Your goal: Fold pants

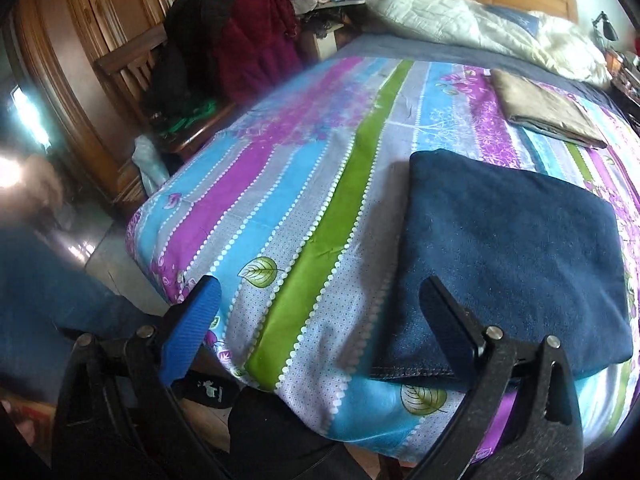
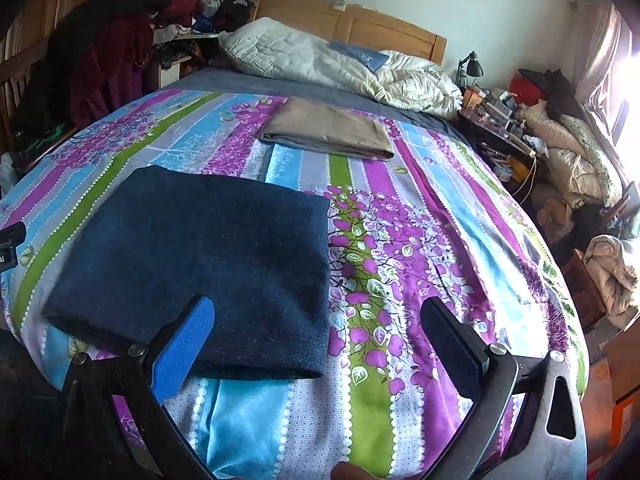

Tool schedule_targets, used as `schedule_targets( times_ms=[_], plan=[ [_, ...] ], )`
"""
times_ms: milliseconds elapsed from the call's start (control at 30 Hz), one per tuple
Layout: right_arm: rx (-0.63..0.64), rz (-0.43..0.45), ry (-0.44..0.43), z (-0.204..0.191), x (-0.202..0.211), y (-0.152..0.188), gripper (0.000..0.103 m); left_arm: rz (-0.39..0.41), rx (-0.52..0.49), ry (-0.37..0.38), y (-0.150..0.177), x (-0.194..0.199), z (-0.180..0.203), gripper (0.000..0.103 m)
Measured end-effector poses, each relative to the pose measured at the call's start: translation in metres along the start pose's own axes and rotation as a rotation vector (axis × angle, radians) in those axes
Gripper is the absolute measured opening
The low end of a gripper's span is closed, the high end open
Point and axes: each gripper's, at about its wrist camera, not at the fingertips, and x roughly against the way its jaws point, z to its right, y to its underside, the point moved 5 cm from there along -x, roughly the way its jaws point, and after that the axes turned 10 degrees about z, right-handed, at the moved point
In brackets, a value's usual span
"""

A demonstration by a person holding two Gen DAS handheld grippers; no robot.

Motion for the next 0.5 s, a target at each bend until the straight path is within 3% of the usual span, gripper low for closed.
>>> schedule_targets(
  times_ms=[100,167,267,367,500],
  plan=[
    [-0.025,0.055,0.029,0.000,0.019,-0.011,0.103,-0.009,0.009,0.032,0.002,0.008,0.000,0.099],
    [-0.076,0.073,0.010,-0.001,0.028,-0.015,0.103,-0.038,0.021,0.100,0.003,0.009,0.003,0.099],
    [-0.111,-0.044,-0.076,-0.008,0.019,-0.005,0.103,-0.046,0.046,0.161,0.002,0.011,0.003,0.099],
    [-0.049,-0.053,-0.019,-0.014,0.021,0.006,0.102,-0.040,0.044,0.165,0.004,0.012,0.003,0.099],
    [-0.111,-0.034,0.012,-0.008,0.032,0.014,0.102,-0.075,0.031,0.152,0.016,0.009,0.006,0.099]
  ],
)
